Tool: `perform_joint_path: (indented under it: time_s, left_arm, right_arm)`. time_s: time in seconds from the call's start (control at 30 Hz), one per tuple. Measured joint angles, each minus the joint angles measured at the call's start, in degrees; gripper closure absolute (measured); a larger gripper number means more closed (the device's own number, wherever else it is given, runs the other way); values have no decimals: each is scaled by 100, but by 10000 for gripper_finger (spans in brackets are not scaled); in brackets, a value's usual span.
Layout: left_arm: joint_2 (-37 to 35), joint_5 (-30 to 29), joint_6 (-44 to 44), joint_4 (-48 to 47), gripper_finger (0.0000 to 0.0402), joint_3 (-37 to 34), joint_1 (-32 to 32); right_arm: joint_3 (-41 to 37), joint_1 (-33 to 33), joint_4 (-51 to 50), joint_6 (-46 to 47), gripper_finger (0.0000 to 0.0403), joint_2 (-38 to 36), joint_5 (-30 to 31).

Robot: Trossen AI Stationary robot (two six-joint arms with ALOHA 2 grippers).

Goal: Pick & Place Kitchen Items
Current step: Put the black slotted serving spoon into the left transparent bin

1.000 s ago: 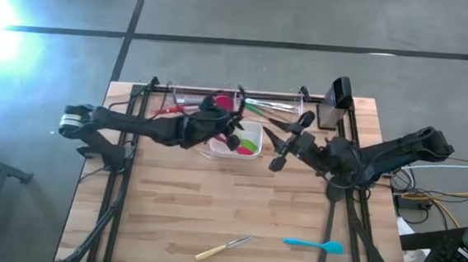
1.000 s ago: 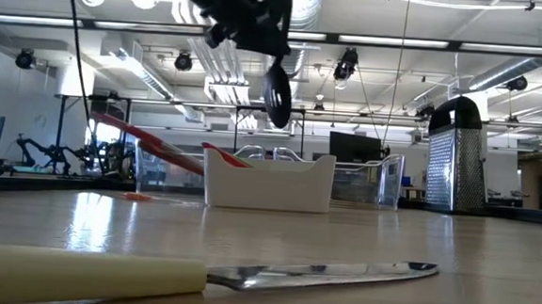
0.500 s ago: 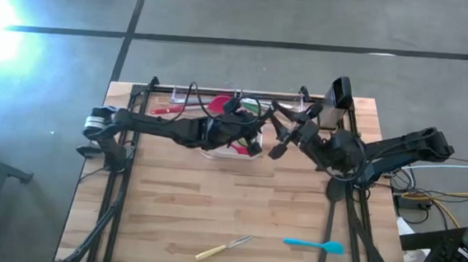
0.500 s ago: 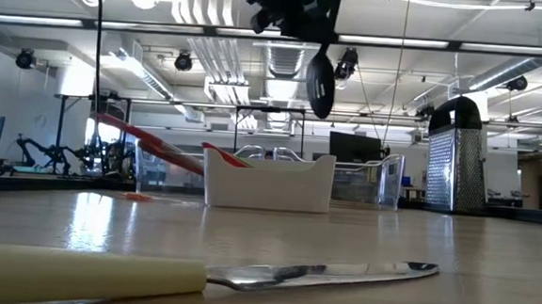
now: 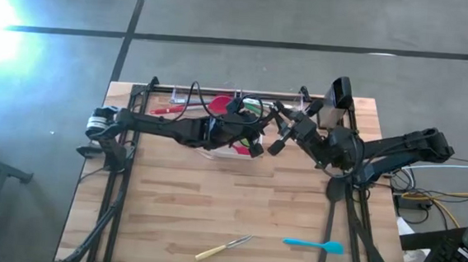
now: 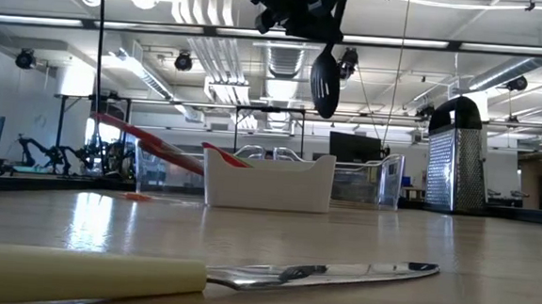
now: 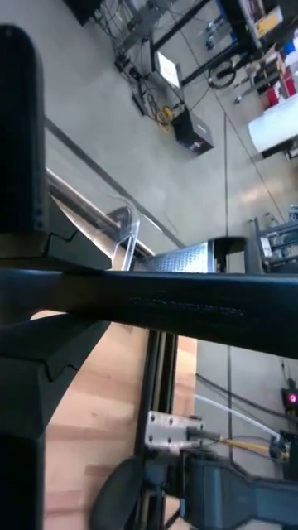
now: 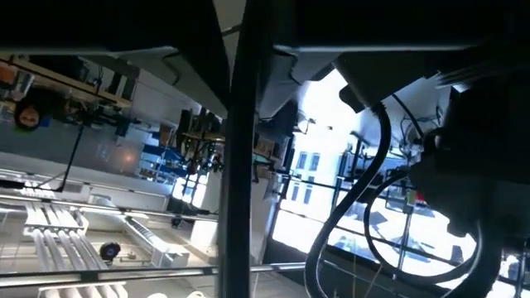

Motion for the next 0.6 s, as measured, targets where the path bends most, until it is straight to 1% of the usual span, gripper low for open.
perform_joint_path:
  time_s: [0.03, 0.07, 0.3, 0.37, 0.43, 0.5, 0.6]
  left_arm:
    - [0, -38, 11, 5, 333, 0, 2]
    - [0, -45, 21, 4, 333, 0, 2]
    - [-2, -51, 242, -57, 333, 0, 4]
    - [-11, 27, 292, -151, 308, 0, 4]
    - [-22, 58, 324, -369, 262, -9, -4]
    - [-22, 115, 397, -538, 218, -4, -11]
    - [-26, 369, 492, -602, 172, 9, -7]
  right_arm:
    - [2, -2, -11, 8, 374, 0, -28]
    - [2, -2, -10, -3, 380, 0, -30]
    - [5, -2, -162, -149, 390, -96, -29]
    - [106, -2, -671, -53, 391, -228, -81]
    - [292, -7, -1469, 143, 392, -391, -79]
    - [560, -15, -2322, 469, 393, -532, -229]
    - [945, -11, -3568, 931, 393, -640, -409]
